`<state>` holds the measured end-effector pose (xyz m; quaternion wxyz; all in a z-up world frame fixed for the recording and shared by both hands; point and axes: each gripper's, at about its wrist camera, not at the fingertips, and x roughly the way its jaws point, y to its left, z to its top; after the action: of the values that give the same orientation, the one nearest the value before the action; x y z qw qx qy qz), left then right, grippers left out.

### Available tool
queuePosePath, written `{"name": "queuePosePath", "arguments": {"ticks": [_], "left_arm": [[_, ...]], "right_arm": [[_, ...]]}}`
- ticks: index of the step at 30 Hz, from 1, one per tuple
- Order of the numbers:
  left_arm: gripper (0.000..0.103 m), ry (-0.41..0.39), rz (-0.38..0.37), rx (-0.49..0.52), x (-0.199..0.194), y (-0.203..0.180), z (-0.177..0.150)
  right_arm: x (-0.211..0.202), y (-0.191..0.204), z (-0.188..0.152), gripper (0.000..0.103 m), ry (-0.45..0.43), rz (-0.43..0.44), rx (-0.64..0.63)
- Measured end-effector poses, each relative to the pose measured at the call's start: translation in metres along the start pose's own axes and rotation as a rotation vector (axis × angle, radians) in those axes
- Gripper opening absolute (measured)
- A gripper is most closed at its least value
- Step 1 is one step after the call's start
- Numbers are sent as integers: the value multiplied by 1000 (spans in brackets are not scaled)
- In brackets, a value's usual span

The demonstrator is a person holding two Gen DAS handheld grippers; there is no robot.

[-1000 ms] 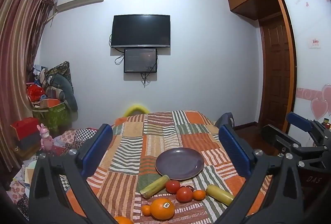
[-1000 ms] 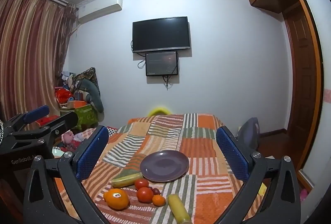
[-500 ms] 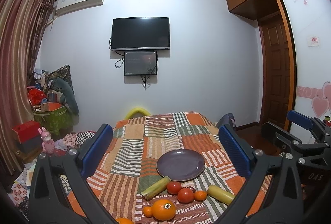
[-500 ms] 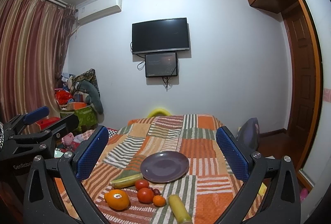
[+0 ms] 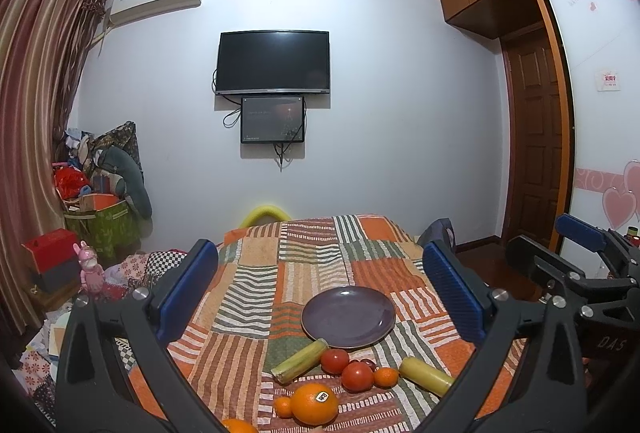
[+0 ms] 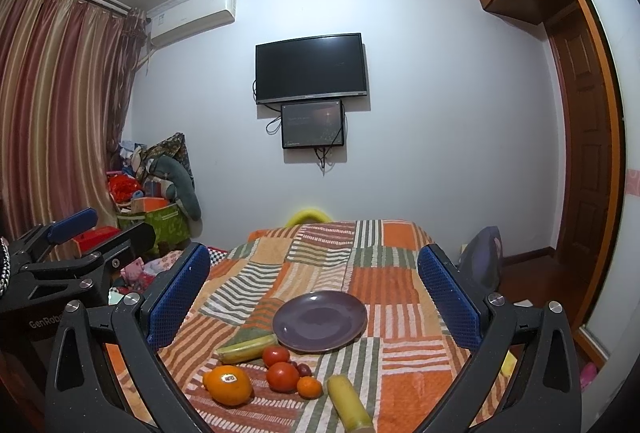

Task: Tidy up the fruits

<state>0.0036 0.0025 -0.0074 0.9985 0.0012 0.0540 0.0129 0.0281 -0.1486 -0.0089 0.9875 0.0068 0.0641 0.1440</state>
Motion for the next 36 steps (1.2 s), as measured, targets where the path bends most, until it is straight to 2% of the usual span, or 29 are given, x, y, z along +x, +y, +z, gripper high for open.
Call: {"name": "queuePosePath", "arguments": {"ticks": [28,36], "left_arm": [[103,-3,8,3,-2,-4,0],[103,4,-28,8,-2,-2,-1]], "right_arm": [[0,3,-1,103,-5,8,2],[2,2,-2,103,-15,16,-9]]}}
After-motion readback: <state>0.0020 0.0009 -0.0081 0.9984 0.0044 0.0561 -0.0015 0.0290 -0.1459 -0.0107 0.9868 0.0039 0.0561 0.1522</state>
